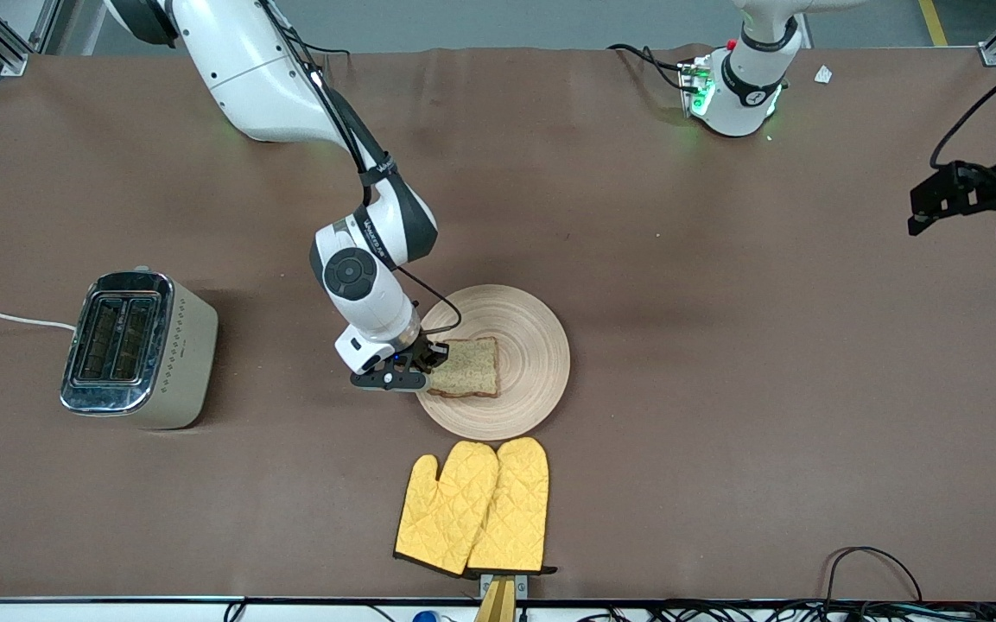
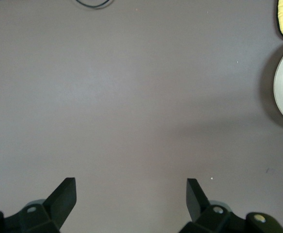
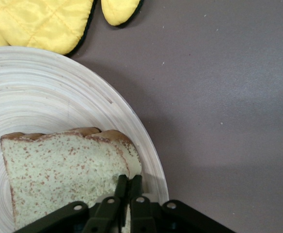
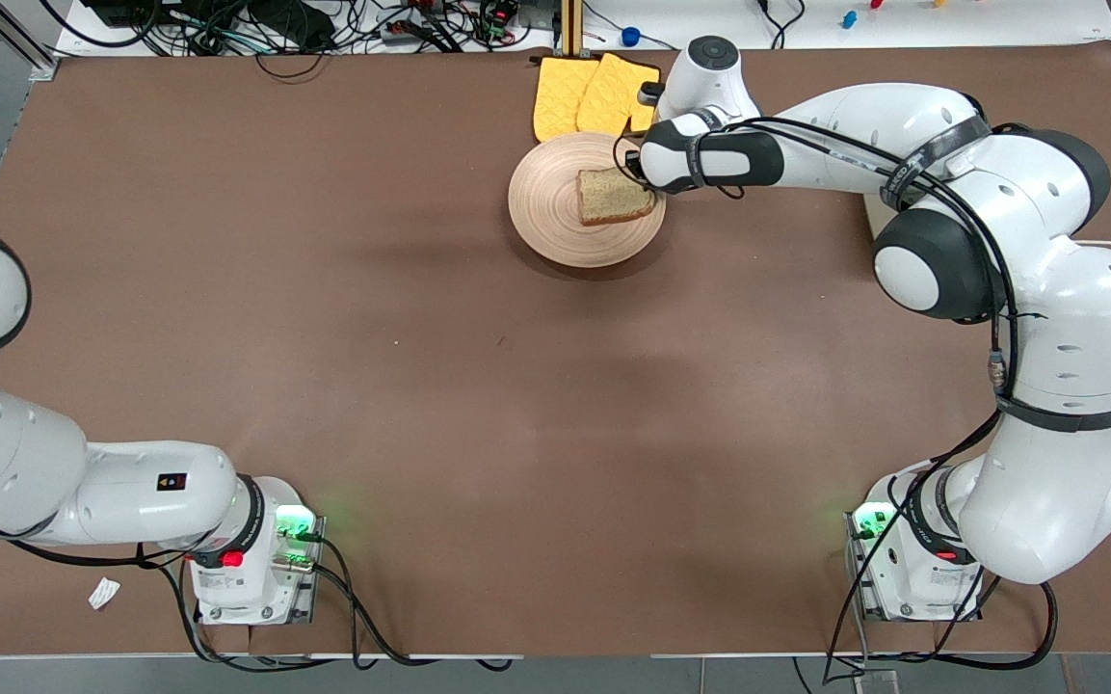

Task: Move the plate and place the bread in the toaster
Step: 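Grasp the bread slice with the right gripper while the left gripper withdraws, then lift the bread with the right gripper and carry it over the toaster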

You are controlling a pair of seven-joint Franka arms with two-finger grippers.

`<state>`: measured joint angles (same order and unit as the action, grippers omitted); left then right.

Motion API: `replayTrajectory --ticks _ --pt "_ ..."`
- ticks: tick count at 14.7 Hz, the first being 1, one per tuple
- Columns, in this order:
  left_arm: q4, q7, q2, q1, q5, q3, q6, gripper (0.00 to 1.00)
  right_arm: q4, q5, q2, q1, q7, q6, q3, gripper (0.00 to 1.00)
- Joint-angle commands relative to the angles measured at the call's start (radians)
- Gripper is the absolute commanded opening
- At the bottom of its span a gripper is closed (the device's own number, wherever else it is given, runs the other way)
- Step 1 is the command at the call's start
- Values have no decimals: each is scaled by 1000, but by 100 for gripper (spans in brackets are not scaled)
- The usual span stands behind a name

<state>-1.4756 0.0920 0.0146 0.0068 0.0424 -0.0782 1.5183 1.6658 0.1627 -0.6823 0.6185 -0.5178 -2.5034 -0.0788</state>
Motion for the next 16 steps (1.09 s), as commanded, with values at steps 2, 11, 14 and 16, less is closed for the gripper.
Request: replayTrajectory --ticks 2,11,14,16 --pt "-60 -12 -68 -14 1 23 0 100 -11 8 68 12 -77 96 -7 1" --pt "-45 -11 -61 -5 -10 18 -35 100 -81 -315 358 26 -211 719 -16 1" --pt "-46 -12 -70 -7 -10 14 -17 100 -118 -559 365 20 -196 900 -15 0" --pt "-60 -14 -97 -2 -13 14 -20 100 -120 -659 371 12 -119 964 -24 0"
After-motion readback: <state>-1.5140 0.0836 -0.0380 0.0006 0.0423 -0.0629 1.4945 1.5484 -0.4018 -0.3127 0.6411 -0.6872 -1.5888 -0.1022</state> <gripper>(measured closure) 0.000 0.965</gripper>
